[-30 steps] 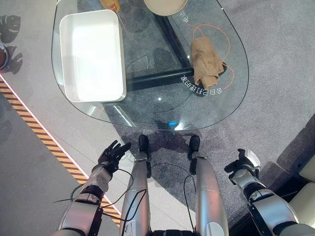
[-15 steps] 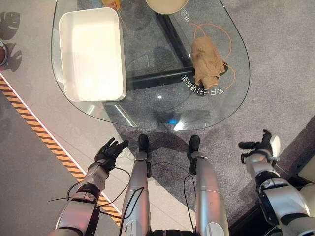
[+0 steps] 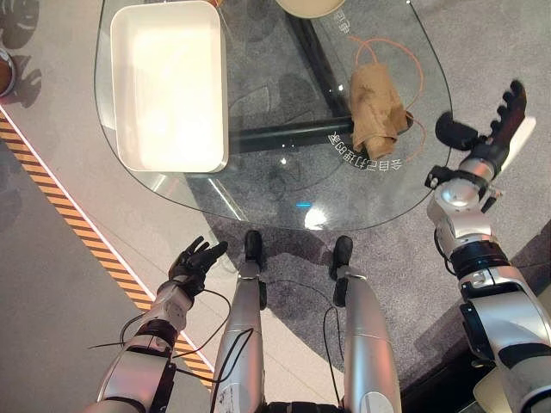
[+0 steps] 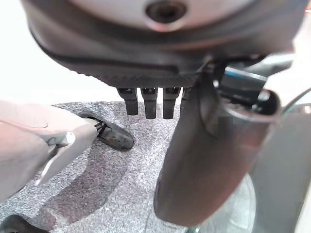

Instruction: Wipe the table with a cloth and put it in the basket.

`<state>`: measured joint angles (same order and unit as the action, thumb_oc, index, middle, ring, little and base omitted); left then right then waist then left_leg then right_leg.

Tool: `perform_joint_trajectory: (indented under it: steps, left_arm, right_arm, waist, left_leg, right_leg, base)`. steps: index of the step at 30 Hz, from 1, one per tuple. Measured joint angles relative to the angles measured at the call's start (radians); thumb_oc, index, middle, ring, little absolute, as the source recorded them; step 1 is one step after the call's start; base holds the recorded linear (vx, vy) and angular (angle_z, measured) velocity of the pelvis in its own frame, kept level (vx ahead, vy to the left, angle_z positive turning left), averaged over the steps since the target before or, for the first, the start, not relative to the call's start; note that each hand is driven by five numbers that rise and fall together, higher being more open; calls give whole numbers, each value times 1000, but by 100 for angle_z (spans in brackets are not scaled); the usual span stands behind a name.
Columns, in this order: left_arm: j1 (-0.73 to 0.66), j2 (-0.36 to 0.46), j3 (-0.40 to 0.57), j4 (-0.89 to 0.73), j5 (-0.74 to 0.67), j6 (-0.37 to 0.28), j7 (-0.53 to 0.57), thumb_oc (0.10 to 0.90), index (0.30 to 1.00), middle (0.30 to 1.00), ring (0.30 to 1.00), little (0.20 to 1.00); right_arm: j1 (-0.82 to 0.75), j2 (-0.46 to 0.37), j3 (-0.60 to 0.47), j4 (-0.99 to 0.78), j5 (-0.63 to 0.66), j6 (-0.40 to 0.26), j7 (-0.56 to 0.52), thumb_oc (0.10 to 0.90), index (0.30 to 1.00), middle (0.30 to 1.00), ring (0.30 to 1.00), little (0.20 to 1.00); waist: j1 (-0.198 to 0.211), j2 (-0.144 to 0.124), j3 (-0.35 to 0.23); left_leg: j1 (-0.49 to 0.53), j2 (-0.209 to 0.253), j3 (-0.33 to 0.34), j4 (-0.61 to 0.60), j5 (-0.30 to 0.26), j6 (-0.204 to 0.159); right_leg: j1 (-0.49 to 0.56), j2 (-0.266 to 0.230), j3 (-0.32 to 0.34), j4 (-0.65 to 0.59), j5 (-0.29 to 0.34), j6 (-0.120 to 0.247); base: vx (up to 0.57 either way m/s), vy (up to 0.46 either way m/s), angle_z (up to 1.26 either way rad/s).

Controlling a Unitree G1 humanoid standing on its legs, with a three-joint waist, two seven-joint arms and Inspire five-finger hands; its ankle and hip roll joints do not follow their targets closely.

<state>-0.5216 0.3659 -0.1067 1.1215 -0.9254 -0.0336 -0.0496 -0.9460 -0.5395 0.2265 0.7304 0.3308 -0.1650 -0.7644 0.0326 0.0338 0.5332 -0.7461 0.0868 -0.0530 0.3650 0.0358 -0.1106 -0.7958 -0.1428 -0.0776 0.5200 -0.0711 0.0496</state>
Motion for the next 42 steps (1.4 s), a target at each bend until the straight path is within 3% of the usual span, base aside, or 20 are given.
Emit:
perform_joint_trajectory:
  steps: [7,20,32,42]
  left_arm:
    - [0,-5,0,-1,-3,-13,-4,800,900,900,900,900]
    - [3,-7,-37,0,-4,-21,-7,800,900,900,900,900]
    - [3,-18,-44,-1,-4,-21,-6,800,900,900,900,900]
    - [4,-38,-60,-1,-4,-21,-6,800,900,900,900,900]
  right_arm:
    - [-4,34,101,-58,-62,87,21,800,900,900,900,900]
    - [-43,101,178,126,-60,220,61,800,900,900,900,900]
    - [-65,105,208,173,-67,267,66,800,900,900,900,900]
    - [-142,102,218,286,-98,276,77,800,900,900,900,900]
  waist:
    - [17,0,0]
    - [44,9,3]
    - [46,10,4]
    - [49,33,5]
  left_leg:
    - [-3,-6,0,-4,0,0]
    - [-2,-22,-13,-35,27,1]
    - [-2,-26,-14,-35,33,2]
    - [-4,-26,-16,-36,33,2]
  right_leg:
    - [-1,-7,-1,-2,0,0]
    - [-4,-27,-21,2,-2,2]
    - [-4,-32,-21,7,-3,3]
    - [-6,-33,-24,9,-2,3]
  base:
    - [3,19,2]
    - [8,10,5]
    - [0,0,0]
    - [0,0,0]
